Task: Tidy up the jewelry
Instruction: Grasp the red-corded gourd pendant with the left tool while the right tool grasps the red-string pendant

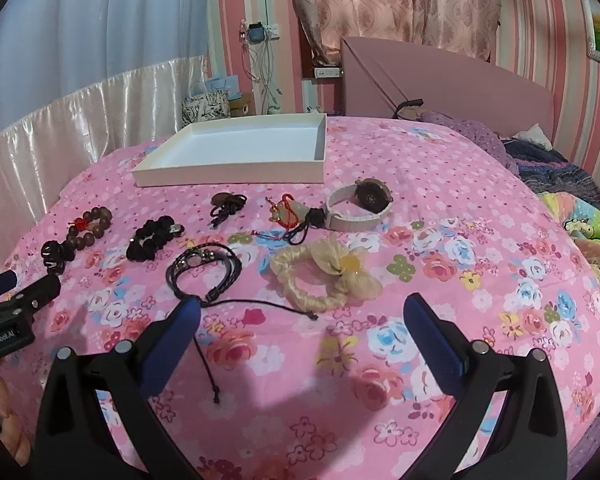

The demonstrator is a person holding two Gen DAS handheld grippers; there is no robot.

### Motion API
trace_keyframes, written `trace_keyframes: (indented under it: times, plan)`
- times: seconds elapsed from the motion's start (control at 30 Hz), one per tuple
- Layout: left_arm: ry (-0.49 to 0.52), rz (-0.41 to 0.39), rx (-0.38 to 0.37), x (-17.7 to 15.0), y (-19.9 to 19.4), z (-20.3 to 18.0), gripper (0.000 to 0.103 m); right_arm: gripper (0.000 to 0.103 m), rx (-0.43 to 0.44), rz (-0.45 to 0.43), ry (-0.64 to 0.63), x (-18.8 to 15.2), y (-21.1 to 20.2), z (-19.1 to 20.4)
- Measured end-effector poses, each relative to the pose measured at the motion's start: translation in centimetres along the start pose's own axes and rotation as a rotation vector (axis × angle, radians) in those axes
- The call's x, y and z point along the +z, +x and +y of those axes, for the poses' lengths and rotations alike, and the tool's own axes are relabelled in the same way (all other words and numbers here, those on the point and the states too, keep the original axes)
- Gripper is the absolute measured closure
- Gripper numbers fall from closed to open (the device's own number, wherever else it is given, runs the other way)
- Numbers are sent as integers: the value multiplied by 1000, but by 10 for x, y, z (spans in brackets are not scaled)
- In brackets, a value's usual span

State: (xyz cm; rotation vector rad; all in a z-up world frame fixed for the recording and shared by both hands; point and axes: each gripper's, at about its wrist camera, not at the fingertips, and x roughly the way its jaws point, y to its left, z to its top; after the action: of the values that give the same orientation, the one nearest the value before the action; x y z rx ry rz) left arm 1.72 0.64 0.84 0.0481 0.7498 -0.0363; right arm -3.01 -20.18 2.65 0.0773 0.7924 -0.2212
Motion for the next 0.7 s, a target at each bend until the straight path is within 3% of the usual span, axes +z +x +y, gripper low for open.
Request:
trace_keyframes:
  times: [0.23,0.4,0.7]
  plan:
    - [-4,14,11,25,16,4,3,2,-6,22,-15,21,19,7]
    - [6,18,21,47,25,4,3,2,45,42,-2,39,32,9]
    - [31,26,8,90,40,7,3,2,7,-13,-22,84,42,14]
